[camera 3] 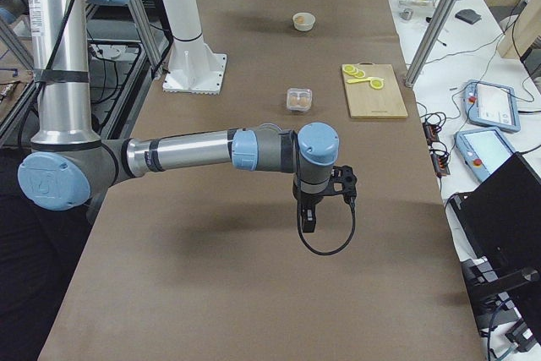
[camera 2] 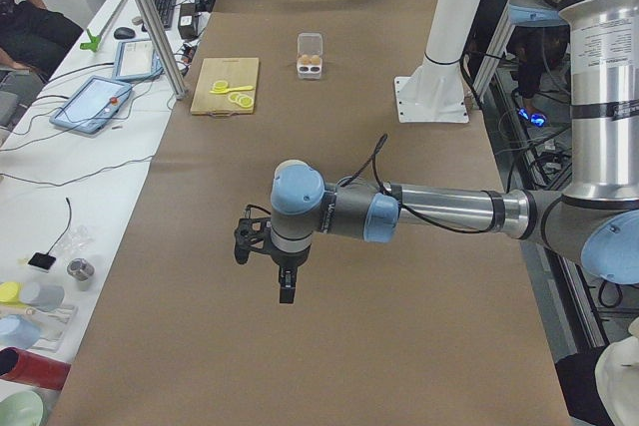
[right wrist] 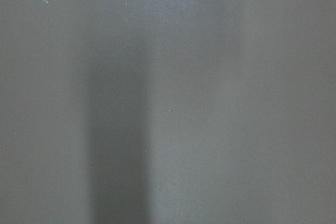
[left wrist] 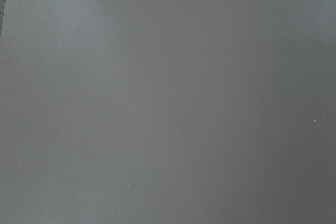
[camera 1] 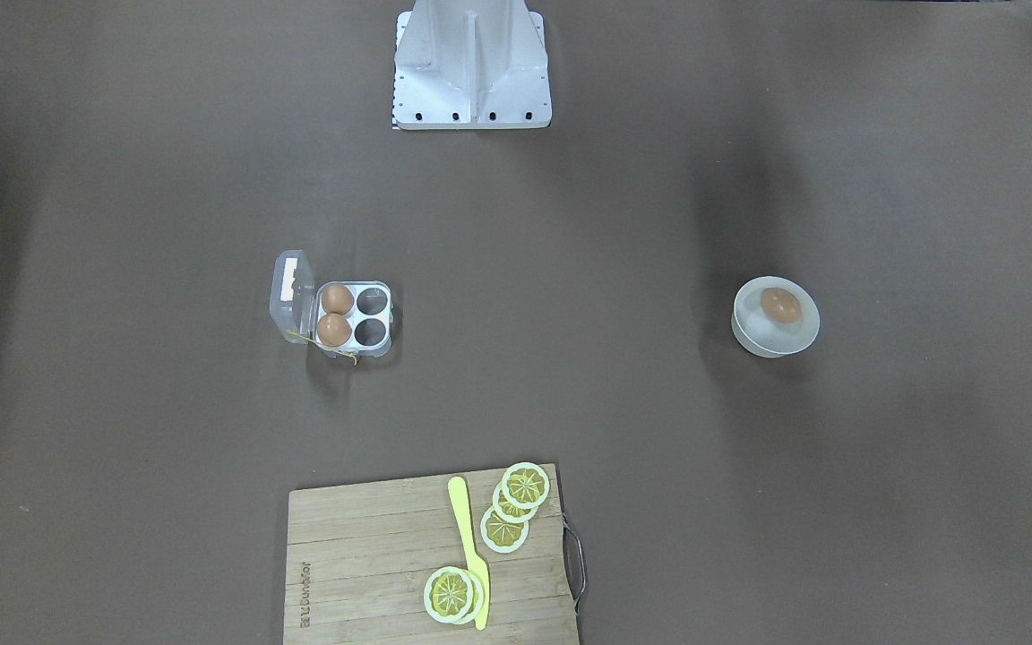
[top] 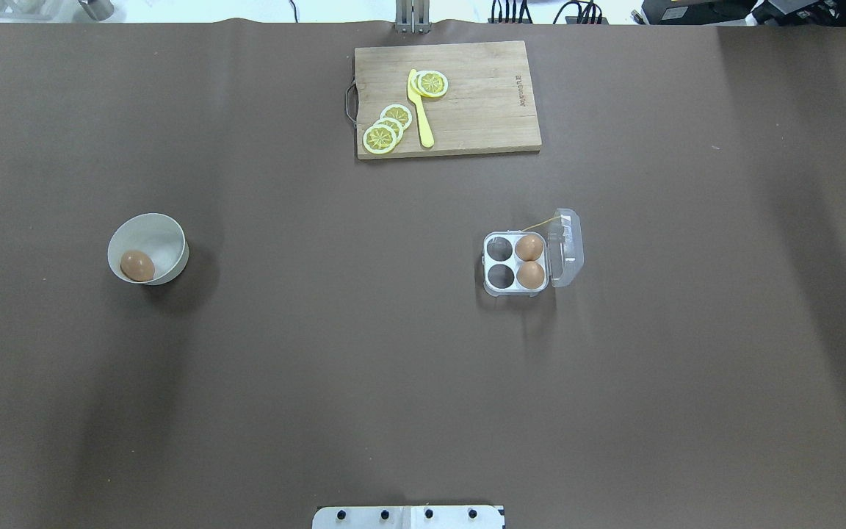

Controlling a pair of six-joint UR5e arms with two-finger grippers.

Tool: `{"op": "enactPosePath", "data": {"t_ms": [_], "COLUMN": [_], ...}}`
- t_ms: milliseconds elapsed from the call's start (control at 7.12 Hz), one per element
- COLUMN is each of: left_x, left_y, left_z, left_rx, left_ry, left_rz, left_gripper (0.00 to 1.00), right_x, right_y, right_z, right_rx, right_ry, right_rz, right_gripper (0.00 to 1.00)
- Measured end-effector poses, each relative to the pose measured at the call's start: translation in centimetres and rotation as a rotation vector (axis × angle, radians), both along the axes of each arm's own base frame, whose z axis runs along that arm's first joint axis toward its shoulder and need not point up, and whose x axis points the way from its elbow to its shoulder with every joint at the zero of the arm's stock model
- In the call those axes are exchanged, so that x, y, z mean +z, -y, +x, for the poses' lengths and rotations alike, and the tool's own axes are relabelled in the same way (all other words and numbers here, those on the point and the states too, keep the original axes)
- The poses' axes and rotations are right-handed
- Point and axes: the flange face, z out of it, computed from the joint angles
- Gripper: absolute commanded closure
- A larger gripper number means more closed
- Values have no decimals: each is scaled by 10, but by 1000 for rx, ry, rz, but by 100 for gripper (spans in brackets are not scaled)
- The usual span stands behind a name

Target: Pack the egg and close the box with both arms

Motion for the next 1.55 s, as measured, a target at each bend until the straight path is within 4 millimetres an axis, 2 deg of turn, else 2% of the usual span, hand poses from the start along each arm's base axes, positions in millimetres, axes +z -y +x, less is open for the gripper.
{"op": "enactPosePath", "data": {"t_ms": [703,1546], "left_x": [-3,-9], "left_y": [0,2], "left_z": [1,2], "left_rx": [-1,5], "left_ry": [0,1], "left_rz": [3,19], "left_gripper": [2,2], "right_x": [-18,-11], "right_y": [1,-3], "right_z": [-4,-12], "right_rx": [16,16], "right_ry": [7,2], "right_rz": [10,-22], "right_gripper": [0,0]}}
